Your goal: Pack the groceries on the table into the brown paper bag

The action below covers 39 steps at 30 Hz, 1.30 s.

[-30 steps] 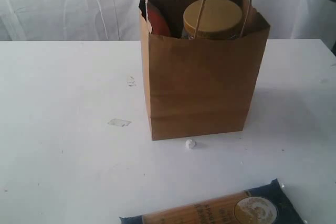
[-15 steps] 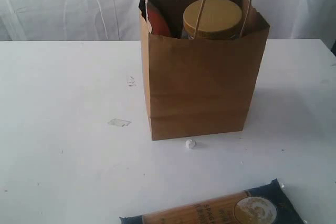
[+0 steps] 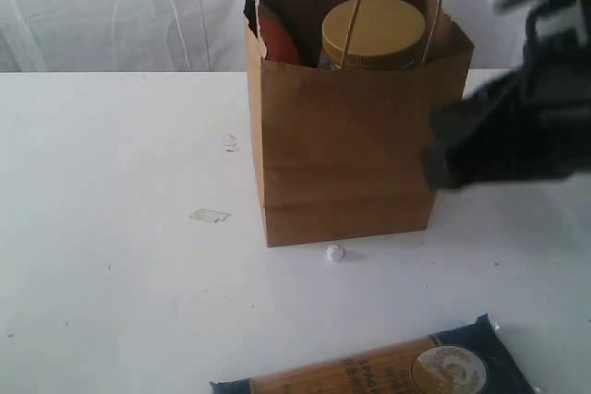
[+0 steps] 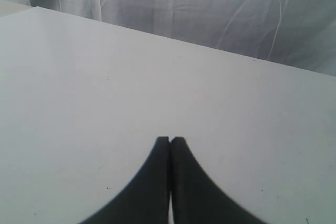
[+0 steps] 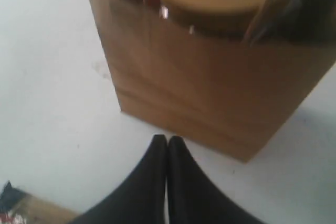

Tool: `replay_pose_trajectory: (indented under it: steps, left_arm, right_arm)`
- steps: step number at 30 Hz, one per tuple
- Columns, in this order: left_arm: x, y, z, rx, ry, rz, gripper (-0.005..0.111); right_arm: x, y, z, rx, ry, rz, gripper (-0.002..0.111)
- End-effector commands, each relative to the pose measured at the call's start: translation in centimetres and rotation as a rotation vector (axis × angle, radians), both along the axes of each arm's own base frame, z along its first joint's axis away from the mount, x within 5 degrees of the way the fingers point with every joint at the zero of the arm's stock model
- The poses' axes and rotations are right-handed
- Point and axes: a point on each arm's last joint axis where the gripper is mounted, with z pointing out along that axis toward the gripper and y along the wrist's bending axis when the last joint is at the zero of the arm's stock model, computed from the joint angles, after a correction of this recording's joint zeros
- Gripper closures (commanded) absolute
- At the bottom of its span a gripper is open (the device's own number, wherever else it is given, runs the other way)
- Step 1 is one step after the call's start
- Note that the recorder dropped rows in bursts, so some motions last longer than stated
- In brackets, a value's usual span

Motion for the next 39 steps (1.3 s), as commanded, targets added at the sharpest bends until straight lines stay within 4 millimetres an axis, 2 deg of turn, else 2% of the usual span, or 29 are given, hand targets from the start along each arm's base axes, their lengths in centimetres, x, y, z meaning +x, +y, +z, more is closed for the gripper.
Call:
replay_pose_trajectory:
  steps: [1, 2, 7, 10, 12, 18, 25, 27, 31, 35, 39]
  left_arm:
    - [0.0, -0.1, 0.0, 0.012, -0.006, -0.01, 0.107]
    - [0.0, -0.1, 0.0, 0.012, -0.006, -0.01, 0.107]
    - [0.0, -0.1, 0.0, 0.012, -0.006, -0.01, 0.107]
    - [0.0, -0.1, 0.0, 0.012, -0.006, -0.01, 0.107]
    - [0.0, -0.1, 0.0, 0.012, -0.006, -0.01, 0.107]
    - [0.0, -0.1, 0.0, 0.012, -0.006, -0.01, 0.107]
    - [0.0, -0.1, 0.0, 0.012, -0.006, -0.01, 0.107]
    - [0.0, -0.1, 0.0, 0.012, -0.006, -0.01, 0.107]
    - [0.0, -0.1, 0.0, 0.012, -0.006, -0.01, 0.107]
    - [0.0, -0.1, 0.0, 0.012, -0.006, -0.01, 0.107]
    - [0.0, -0.1, 0.0, 0.012, -0.006, -0.01, 0.107]
  right_arm:
    - [-1.0, -0.6, -5.5, -0.046, 0.102, -0.009, 0.108]
    - [-1.2, -0.6, -6.3, -0.004, 0.112, -0.021, 0.108]
    - [-1.4, -0.2, -6.7, -0.025, 0.148, 0.035, 0.108]
    - [-1.1, 0.8, -7.5, -0.122, 0.287, 0.142, 0.108]
    - [0.2, 1.9, -8.4, -0.202, 0.406, 0.185, 0.108]
    - [4.4, 4.6, -10.7, -0.274, 0.484, 0.216, 0.108]
    - [6.8, 6.4, -13.0, -0.251, 0.537, 0.21, 0.107]
    - [6.9, 6.6, -13.9, -0.289, 0.537, 0.264, 0.101]
    - [7.1, 6.7, -15.3, -0.295, 0.602, 0.247, 0.085]
    - [7.0, 7.2, -14.8, -0.246, 0.686, 0.225, 0.073]
    - [7.8, 7.6, -14.1, -0.242, 0.609, 0.247, 0.069]
